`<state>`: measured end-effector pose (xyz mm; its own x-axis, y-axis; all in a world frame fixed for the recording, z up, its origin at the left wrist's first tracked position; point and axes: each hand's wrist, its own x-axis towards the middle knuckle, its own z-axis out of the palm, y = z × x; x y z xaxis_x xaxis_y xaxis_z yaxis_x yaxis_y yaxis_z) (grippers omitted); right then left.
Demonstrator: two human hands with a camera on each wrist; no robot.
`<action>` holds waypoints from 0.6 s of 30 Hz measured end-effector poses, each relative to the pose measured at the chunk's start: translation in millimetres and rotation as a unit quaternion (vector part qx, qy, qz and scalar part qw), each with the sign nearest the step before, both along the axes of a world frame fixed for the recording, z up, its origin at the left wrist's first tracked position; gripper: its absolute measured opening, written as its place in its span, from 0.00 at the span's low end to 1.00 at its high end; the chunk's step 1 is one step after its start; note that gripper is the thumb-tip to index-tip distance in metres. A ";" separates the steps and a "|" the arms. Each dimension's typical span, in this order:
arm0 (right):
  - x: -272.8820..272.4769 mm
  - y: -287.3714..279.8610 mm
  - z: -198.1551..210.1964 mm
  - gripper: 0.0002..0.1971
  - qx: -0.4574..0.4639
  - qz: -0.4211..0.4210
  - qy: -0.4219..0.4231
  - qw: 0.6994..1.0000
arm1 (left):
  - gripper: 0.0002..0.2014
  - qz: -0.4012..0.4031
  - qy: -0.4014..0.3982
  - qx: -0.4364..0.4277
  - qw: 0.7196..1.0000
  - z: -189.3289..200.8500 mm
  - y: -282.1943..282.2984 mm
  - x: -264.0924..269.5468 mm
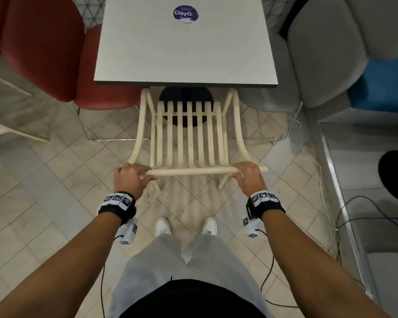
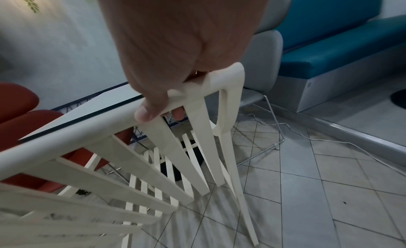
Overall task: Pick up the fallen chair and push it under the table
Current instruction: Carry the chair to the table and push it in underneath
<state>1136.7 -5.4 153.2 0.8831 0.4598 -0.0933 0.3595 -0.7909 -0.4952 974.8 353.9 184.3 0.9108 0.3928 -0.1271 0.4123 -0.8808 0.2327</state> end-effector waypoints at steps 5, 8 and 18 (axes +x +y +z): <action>16.3 8.7 5.5 0.18 -0.005 -0.006 0.015 1.000 | 0.23 0.019 0.005 -0.008 1.000 -1.9 4.5 15.8; 21.4 7.4 6.9 0.16 -0.014 0.005 0.015 1.000 | 0.23 0.027 0.003 -0.012 1.000 -2.5 3.7 17.3; 35.3 -3.8 12.4 0.17 -0.026 -0.024 0.043 0.998 | 0.21 0.040 0.012 -0.045 0.998 3.9 -15.6 21.3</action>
<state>1172.0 -9.2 165.6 0.8922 0.4089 -0.1916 0.2781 -0.8319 -0.4803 996.1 338.3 188.2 0.8733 0.4503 -0.1861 0.4869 -0.8211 0.2978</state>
